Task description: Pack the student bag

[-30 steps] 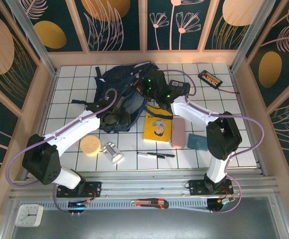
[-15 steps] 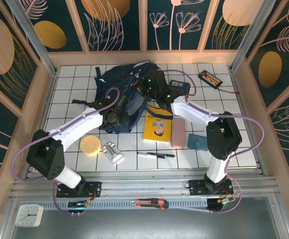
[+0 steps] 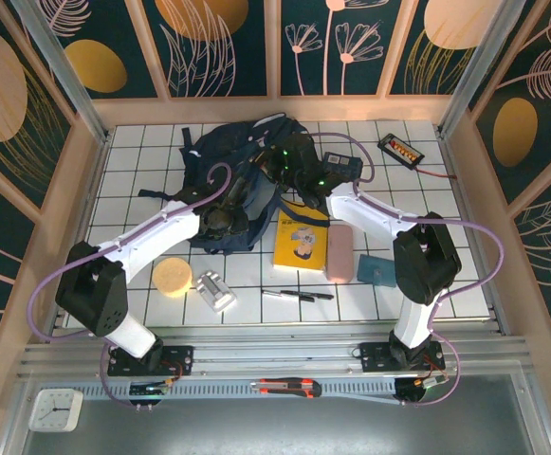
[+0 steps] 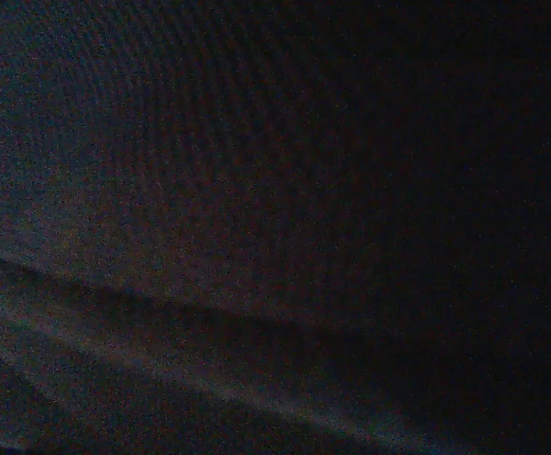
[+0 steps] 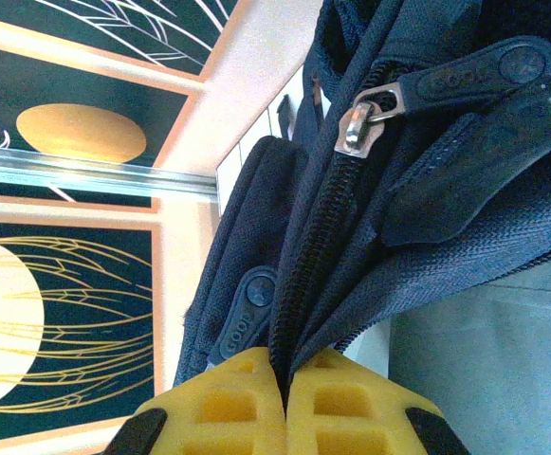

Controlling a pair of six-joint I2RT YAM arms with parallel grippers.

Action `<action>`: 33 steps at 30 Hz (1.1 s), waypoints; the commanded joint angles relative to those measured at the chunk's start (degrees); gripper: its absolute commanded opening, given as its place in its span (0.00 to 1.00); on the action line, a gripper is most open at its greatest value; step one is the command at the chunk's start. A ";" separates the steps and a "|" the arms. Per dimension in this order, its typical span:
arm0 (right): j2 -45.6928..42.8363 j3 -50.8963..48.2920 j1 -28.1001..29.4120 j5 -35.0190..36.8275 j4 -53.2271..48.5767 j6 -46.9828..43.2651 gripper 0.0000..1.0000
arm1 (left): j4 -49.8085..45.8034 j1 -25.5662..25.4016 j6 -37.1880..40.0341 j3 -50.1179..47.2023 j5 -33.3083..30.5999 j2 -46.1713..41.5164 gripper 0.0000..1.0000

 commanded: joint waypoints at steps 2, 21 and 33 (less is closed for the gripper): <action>-2.22 1.78 1.71 -1.92 7.34 0.88 0.00 | 4.01 -0.03 0.73 -1.14 1.57 2.46 0.28; -3.03 1.28 2.99 -2.94 8.14 3.69 0.00 | 2.41 0.13 2.83 0.35 -2.21 5.15 0.00; -7.04 -9.38 -6.88 -1.63 6.14 -19.38 0.00 | -2.24 8.18 9.07 -3.60 7.12 -9.58 0.00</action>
